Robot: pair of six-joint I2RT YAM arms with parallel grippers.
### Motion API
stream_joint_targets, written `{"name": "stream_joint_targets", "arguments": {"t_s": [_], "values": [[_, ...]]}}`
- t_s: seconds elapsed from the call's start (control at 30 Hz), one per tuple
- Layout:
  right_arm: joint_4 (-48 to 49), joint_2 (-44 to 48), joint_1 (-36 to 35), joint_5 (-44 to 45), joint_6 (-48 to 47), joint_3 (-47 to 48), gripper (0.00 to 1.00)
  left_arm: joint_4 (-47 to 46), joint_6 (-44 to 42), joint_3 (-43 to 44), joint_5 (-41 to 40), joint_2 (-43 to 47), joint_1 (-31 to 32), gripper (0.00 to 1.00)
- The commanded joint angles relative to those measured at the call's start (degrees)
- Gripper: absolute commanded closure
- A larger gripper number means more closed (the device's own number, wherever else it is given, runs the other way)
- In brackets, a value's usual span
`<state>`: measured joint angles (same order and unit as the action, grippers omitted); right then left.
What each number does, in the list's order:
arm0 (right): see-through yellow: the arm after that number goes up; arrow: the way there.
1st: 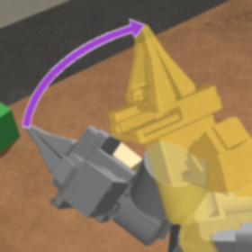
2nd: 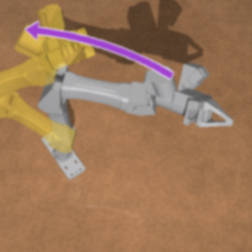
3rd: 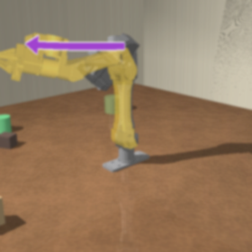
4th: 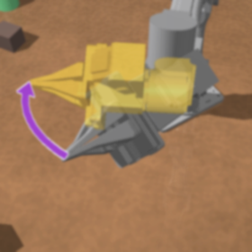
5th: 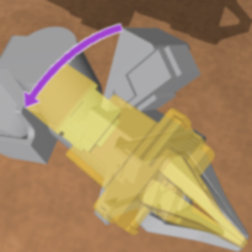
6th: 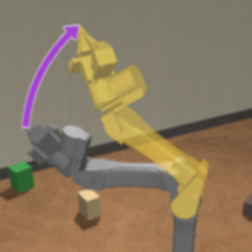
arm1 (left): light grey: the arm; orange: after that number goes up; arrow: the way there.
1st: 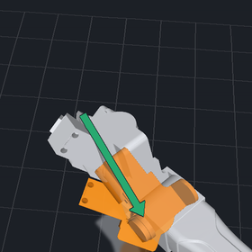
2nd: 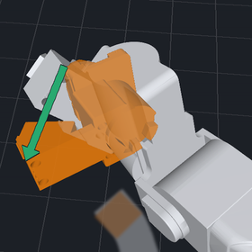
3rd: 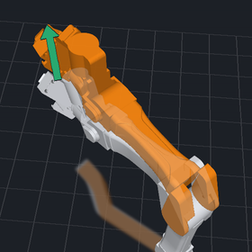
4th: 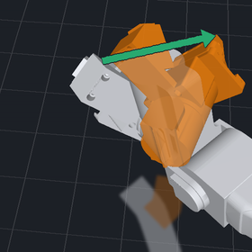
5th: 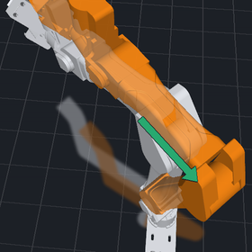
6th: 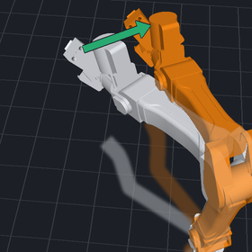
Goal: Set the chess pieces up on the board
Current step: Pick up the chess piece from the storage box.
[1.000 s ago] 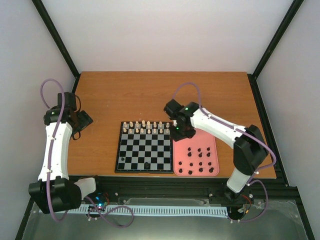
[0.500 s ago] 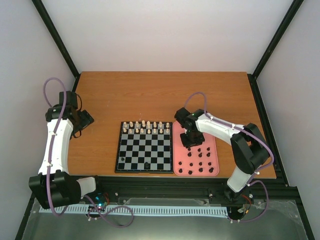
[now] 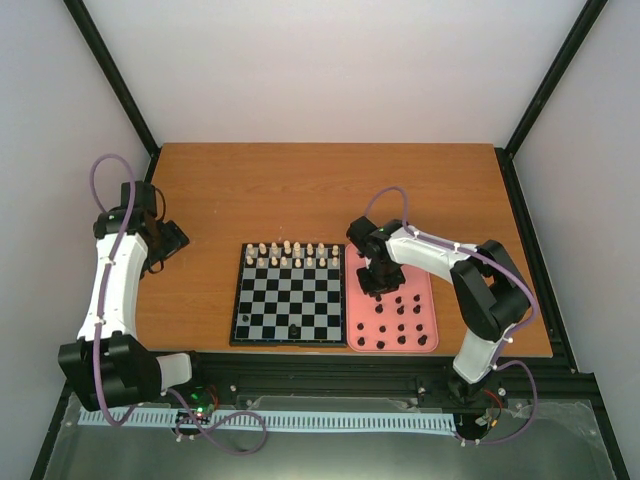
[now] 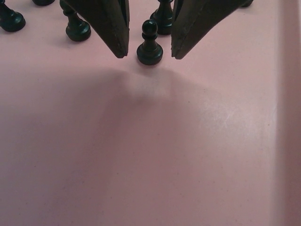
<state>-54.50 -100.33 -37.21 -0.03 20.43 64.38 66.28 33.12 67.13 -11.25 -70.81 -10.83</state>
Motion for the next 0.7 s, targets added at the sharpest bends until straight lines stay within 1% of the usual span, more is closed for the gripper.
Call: {"name": "stream_joint_targets", "arguments": {"t_s": [0.0,0.1,0.33,0.6,0.67], "values": [[0.46,-0.57,0.73,0.01,-0.07,-1.0,0.76,-0.98,-0.96,2.04,-0.07,-0.44,-0.12,0.0],[0.51,-0.36,0.74,-0.21,0.35,-1.42,0.78,-0.98,-1.12,1.88,-0.22,-0.73,-0.11,0.0],[0.35,0.59,0.74,-0.3,0.64,-1.75,0.78,-1.15,-1.13,1.77,-0.01,-0.87,-0.15,0.0],[0.28,0.82,0.74,-0.88,1.07,-2.2,0.96,-1.23,-1.26,1.22,0.02,-0.67,-0.11,0.0],[-0.02,1.17,0.73,-0.88,1.13,-1.9,0.97,-1.24,-1.31,0.99,0.05,-0.63,-0.08,0.0]]}}
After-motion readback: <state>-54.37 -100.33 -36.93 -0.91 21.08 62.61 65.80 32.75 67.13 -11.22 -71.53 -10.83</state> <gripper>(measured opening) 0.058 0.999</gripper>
